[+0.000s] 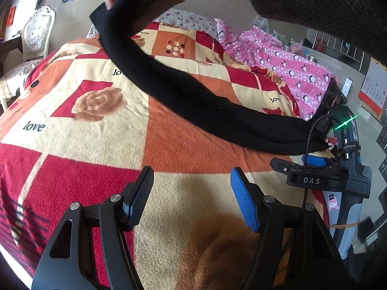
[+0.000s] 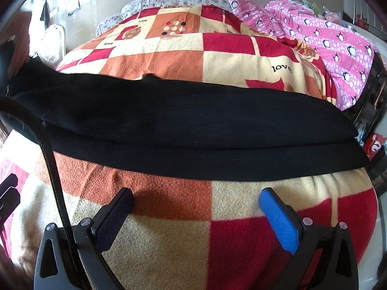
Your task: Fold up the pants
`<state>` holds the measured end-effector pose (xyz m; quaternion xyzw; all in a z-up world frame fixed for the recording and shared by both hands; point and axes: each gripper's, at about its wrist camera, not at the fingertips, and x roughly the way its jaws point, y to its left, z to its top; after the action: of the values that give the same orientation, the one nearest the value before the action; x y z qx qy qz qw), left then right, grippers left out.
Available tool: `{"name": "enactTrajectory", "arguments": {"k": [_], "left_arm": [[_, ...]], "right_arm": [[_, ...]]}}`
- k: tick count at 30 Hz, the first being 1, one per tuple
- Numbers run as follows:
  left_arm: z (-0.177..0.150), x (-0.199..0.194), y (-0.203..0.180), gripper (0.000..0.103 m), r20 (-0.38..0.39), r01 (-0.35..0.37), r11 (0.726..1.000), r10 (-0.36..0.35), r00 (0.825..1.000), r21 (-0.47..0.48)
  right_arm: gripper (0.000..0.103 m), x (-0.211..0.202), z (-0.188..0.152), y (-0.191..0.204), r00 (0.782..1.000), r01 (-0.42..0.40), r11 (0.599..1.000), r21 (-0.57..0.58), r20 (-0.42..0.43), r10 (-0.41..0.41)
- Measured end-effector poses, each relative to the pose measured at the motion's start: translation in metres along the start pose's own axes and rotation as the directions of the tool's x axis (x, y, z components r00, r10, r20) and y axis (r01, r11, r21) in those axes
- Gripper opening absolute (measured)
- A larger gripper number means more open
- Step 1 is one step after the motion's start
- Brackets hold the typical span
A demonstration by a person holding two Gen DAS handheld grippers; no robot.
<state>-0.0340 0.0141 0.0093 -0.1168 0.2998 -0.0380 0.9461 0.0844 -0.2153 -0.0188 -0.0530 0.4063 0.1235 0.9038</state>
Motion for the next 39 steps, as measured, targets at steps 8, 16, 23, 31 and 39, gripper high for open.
{"name": "enactTrajectory", "arguments": {"k": [8,16,23,31,39], "left_arm": [[0.001,0.002,0.001,0.066,-0.004,0.0,1.0,0.0,1.0,-0.006],[0.001,0.004,0.002,0.066,-0.009,0.014,1.0,-0.014,1.0,-0.011],[0.001,0.005,0.004,0.066,-0.017,0.016,1.0,-0.016,1.0,-0.016],[0.002,0.01,0.005,0.066,-0.028,0.02,1.0,-0.02,0.999,-0.024],[0.002,0.015,0.006,0.066,-0.051,0.01,0.999,-0.012,0.999,-0.035]], "right_arm": [[0.103,0.0,0.0,0.0,1.0,-0.001,1.0,0.0,0.0,0.001],[0.103,0.0,0.001,0.0,1.0,0.0,1.0,0.0,-0.001,0.0],[0.103,0.001,0.001,0.0,1.0,0.001,1.0,0.0,-0.001,-0.001],[0.103,0.001,0.001,0.0,1.0,0.001,1.0,0.0,-0.001,-0.001],[0.103,0.001,0.0,0.001,1.0,0.002,1.0,0.0,-0.001,-0.002]]}}
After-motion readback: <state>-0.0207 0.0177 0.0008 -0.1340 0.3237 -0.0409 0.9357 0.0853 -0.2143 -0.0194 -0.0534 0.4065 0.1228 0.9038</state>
